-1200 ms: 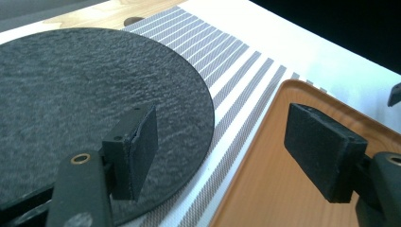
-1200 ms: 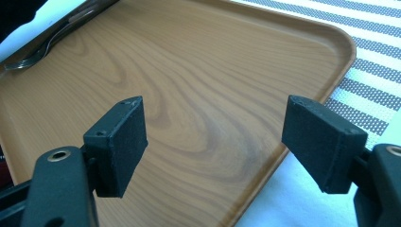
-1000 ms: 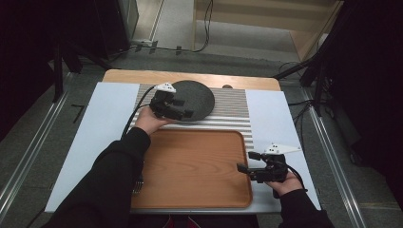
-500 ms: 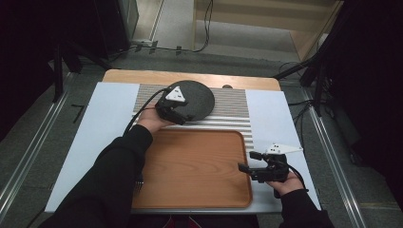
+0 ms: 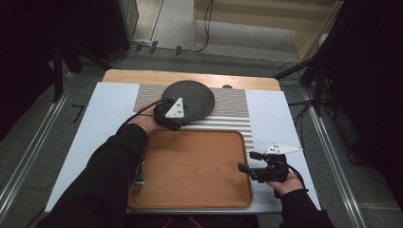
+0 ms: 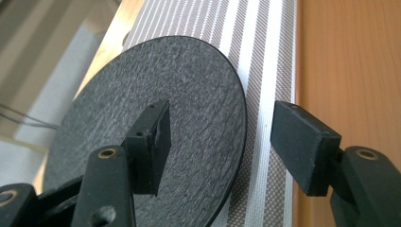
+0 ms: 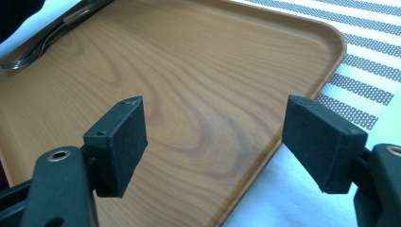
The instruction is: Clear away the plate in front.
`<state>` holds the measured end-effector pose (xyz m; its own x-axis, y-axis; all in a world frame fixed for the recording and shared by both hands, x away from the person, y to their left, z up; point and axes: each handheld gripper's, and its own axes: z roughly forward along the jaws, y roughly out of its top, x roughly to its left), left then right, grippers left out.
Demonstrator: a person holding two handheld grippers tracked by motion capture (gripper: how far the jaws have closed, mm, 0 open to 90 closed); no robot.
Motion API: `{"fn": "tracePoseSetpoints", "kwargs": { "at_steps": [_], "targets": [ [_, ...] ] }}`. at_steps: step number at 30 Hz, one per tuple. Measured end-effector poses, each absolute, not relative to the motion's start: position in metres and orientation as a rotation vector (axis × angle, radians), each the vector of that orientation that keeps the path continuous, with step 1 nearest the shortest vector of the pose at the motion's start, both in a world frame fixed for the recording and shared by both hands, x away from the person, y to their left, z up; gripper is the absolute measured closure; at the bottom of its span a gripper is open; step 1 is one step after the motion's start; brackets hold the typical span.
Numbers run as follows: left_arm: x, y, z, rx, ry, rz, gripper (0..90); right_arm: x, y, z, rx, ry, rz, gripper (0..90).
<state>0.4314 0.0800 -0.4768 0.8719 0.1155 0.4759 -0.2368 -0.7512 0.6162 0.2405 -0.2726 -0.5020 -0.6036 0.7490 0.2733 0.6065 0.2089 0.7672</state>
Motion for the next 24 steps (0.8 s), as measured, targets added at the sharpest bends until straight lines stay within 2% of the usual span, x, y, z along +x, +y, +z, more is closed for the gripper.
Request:
{"fn": "tracePoseSetpoints", "kwargs": {
  "at_steps": [6, 16, 24],
  "targets": [
    [0.431, 0.083, -0.482, 2.347, -0.160, 0.725, 41.5, 0.241, -0.272, -0.502, 1.308, 2.315, 1.349, 20.9],
    [0.436, 0.086, -0.494, 2.389, -0.204, 0.758, 44.1, 0.241, -0.272, -0.502, 1.307, 2.315, 1.349, 20.9],
    [0.440, 0.086, -0.505, 2.456, -0.252, 0.854, 52.8, 0.241, -0.273, -0.502, 1.313, 2.311, 1.352, 20.9]
  ]
}}
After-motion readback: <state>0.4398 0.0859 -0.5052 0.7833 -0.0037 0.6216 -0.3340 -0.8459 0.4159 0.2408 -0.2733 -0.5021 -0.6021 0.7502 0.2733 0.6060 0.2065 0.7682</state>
